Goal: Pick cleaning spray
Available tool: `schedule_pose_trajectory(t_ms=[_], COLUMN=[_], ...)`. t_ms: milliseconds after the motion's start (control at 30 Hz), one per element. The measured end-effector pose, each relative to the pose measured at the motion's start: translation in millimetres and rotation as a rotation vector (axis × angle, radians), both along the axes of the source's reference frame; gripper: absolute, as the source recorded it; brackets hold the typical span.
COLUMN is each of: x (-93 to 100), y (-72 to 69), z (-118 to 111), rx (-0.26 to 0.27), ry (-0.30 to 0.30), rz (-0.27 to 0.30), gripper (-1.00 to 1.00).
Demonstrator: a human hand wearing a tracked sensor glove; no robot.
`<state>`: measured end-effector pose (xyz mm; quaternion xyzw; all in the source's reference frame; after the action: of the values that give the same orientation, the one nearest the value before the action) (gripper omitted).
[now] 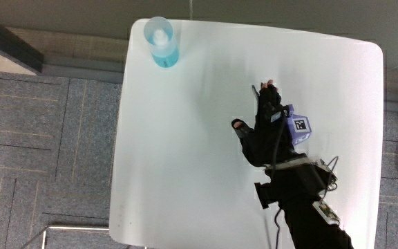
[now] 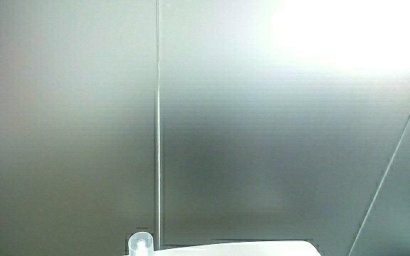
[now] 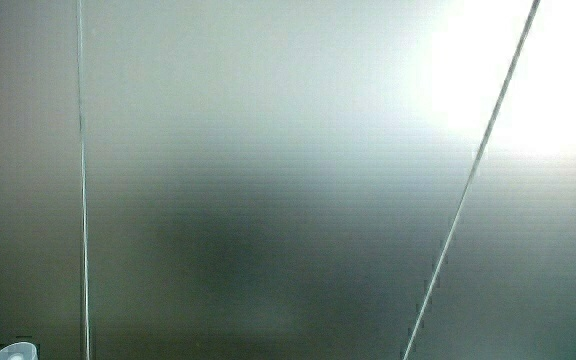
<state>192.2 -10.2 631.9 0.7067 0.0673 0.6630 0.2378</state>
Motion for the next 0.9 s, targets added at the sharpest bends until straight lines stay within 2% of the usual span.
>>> schedule_pose_trajectory(t_ms=[33, 67, 333, 467, 600, 633, 667, 733, 833, 900], x=[-1.5, -4.2, -31.0, -40.6, -49.5, -50.6, -52.6, -59.2, -66.1, -71.1], y=[-1.7, -3.3, -30.5, -39.2, -47.0, -48.5, -49.6, -52.3, -57.0, -59.8], z=[2, -1, -21, -25, -28, -27, -29, -33, -27, -20], rx=[0.006, -0.016, 0.020, 0.056, 0.104, 0.102, 0.079, 0.065, 0.088, 0.142], ry=[0.006, 0.032, 0.086, 0.071, 0.060, 0.070, 0.066, 0.026, 0.035, -0.010], rz=[-0.012, -0.015, -0.084, -0.081, -0.106, -0.108, -0.104, -0.095, -0.109, -0.116], gripper=[0.00, 0.00, 0.00, 0.00, 0.00, 0.00, 0.00, 0.00, 0.00, 0.00])
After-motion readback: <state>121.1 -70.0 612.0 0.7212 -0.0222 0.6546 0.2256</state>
